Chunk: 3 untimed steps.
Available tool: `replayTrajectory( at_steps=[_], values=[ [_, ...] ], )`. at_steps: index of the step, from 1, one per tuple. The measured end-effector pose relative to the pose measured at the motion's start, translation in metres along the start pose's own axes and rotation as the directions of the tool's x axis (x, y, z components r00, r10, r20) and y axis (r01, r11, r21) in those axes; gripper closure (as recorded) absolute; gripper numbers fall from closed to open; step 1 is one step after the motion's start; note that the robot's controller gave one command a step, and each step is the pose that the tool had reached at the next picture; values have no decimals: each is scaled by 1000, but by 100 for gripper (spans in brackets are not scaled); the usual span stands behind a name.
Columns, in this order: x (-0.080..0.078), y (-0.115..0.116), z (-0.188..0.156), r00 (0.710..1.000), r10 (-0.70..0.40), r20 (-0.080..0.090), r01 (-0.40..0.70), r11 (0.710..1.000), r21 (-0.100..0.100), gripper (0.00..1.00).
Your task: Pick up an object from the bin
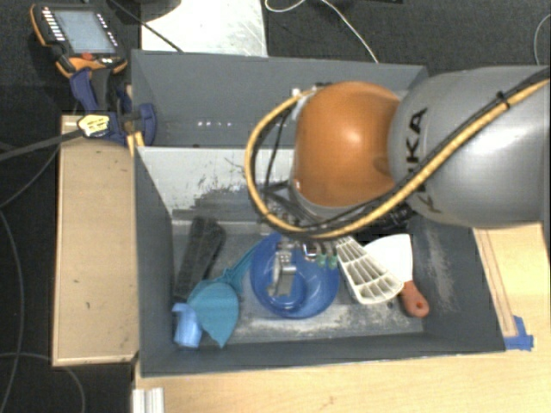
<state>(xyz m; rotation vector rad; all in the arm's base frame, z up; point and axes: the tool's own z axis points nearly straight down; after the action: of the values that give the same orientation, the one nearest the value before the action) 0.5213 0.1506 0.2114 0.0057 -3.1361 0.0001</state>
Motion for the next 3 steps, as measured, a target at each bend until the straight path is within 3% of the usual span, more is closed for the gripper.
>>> replayTrajectory(
  at_steps=[1, 2, 3],
  values=[
    [-1, -1, -5, 1000, 6, 8, -6, 1000, -2, 0],
    [-6, -33, 60, 993, -115, 4, 115, 993, 0, 0],
    [-16, -37, 75, 1000, -4, 12, 4, 1000, -3, 0]
  ],
)
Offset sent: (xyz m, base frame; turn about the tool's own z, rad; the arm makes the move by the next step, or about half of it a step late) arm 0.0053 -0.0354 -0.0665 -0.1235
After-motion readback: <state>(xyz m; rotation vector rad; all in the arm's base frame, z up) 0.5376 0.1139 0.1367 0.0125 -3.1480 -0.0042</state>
